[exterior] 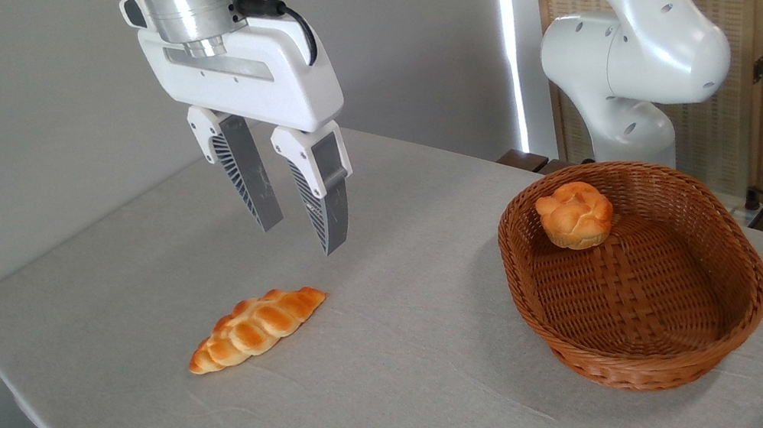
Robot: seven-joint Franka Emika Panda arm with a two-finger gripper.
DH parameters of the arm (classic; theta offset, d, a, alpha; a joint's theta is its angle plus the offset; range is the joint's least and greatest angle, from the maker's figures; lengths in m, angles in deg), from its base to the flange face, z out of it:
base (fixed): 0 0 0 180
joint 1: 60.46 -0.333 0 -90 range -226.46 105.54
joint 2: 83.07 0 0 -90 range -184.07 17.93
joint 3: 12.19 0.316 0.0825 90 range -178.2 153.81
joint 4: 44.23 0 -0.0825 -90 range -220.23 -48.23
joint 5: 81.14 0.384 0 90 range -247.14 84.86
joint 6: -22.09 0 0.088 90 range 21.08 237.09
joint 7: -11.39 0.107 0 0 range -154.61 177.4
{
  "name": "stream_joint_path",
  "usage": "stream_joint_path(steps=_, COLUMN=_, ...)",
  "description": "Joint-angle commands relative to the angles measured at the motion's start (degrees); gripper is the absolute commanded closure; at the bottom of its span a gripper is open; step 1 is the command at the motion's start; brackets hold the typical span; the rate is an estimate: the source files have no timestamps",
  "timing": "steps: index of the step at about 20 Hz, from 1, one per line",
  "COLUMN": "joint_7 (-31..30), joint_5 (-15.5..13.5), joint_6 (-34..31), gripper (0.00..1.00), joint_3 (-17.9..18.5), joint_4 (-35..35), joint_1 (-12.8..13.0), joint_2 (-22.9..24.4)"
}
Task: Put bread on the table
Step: 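Move the open gripper over the round bread roll in the wicker basket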
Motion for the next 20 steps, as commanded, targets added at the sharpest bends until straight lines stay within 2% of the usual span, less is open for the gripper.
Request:
stream_joint_path(steps=1, joint_7=1.3, joint_5=0.75, joint_6=-0.81, gripper=0.0, joint_3=1.1, joint_4=0.29, joint_1=0.43, joint_2=0.28)
stream_joint_path(steps=11, joint_7=2.79, joint_5=0.66, joint_6=-0.63, gripper=0.0, joint_3=1.01, joint_4=-0.68, joint_1=0.43, joint_2=1.07)
stream_joint_path(steps=14, joint_7=3.76, joint_5=0.22, joint_6=0.16, gripper=0.0, joint_3=1.1, joint_4=-7.07, joint_1=-0.27, joint_2=6.33)
stream_joint_path(steps=16, joint_7=4.29, joint_5=0.04, joint_6=0.25, gripper=0.0, joint_3=0.31, joint_4=-13.22, joint_1=-2.37, joint_2=11.07)
stream_joint_path(steps=20, joint_7=5.69, joint_5=-0.05, joint_6=2.01, gripper=0.0, joint_3=0.04, joint_4=-26.04, joint_1=-3.17, joint_2=20.65)
